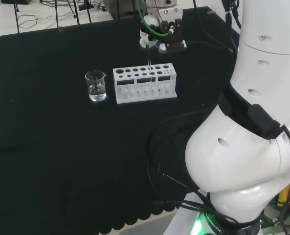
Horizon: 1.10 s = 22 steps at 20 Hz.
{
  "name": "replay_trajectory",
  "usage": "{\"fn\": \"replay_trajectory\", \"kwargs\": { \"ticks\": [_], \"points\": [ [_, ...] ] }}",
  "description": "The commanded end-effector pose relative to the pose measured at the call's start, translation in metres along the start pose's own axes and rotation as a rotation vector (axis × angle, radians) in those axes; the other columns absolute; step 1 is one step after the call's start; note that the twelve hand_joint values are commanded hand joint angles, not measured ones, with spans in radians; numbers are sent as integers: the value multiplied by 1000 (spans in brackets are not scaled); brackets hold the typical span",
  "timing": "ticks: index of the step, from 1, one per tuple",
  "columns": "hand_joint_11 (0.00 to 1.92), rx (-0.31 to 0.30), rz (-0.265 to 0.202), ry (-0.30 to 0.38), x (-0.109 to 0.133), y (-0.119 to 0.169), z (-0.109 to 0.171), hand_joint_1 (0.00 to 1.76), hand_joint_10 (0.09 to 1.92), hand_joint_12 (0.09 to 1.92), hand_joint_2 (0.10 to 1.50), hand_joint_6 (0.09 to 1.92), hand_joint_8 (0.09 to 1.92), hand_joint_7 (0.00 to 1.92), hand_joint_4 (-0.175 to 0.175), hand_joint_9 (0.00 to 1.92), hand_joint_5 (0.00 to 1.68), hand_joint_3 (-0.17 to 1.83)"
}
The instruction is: Take the glass rod from the white test tube rack.
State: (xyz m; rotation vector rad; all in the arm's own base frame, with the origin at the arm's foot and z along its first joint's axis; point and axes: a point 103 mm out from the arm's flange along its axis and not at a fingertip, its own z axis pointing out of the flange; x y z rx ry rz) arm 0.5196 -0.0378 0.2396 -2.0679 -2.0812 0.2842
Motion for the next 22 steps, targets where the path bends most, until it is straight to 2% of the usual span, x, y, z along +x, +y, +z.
{"fn": "replay_trajectory", "kwargs": {
  "ticks": [1, 3, 5, 9, 11, 15, 16, 18, 22],
  "points": [
    [1160, -29, -19, -42, 6, -2, -3, 1066, 1131, 1157, 1307, 1251, 1243, 791, -175, 1187, 567, -131],
    [1283, -37, -21, -58, 9, -2, -4, 1162, 1199, 1107, 1274, 1350, 1359, 776, -175, 1233, 670, -60],
    [1361, -37, -21, -64, 10, -2, -5, 1196, 1226, 1062, 1251, 1354, 1371, 789, -175, 1265, 719, -35],
    [1440, -33, -12, -80, 9, -3, -5, 1220, 1217, 1031, 1227, 1293, 1317, 838, -175, 1329, 782, -46],
    [1460, -31, -7, -84, 7, -4, -4, 1225, 1201, 1023, 1258, 1274, 1297, 856, -175, 1353, 800, -131],
    [1481, -23, -3, -83, 5, -5, -3, 1250, 1176, 1022, 1243, 1102, 1259, 992, -175, 1389, 813, -174],
    [1483, -31, -3, -81, 5, -5, -3, 1254, 1168, 1021, 1235, 1070, 1240, 1010, -175, 1397, 831, -175],
    [1503, -97, 10, -94, 4, -7, -5, 1263, 1139, 1000, 1217, 985, 1211, 1041, -175, 1451, 874, -175],
    [1575, -192, 6, -61, 3, -14, -22, 1282, 1047, 932, 1182, 813, 1155, 1090, -175, 1545, 965, -175]
  ]
}}
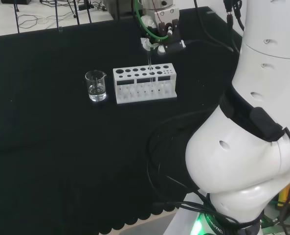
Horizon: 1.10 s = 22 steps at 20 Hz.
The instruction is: Take the glass rod from the white test tube rack.
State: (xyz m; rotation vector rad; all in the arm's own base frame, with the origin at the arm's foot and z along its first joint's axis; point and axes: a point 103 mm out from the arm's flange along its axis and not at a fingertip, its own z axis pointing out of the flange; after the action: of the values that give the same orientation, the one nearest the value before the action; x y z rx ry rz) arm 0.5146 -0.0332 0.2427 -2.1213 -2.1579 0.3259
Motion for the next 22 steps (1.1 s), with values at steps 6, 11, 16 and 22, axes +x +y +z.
{"fn": "replay_trajectory", "kwargs": {
  "ticks": [6, 11, 16, 22],
  "points": [
    [1605, -151, 22, 35, -7, -18, -51, 1290, 979, 849, 1164, 751, 1098, 1125, -175, 1576, 1000, -175],
    [1616, -147, 28, 43, -10, -32, -76, 1293, 961, 823, 1157, 719, 1076, 1138, -175, 1586, 1017, -175],
    [1624, -187, 6, 45, -3, -52, -101, 1296, 938, 805, 1149, 676, 1055, 1151, -175, 1600, 1042, -175],
    [1632, -216, -20, 10, 12, -64, -113, 1297, 926, 798, 1144, 656, 1043, 1158, -175, 1608, 1054, -175]
  ]
}}
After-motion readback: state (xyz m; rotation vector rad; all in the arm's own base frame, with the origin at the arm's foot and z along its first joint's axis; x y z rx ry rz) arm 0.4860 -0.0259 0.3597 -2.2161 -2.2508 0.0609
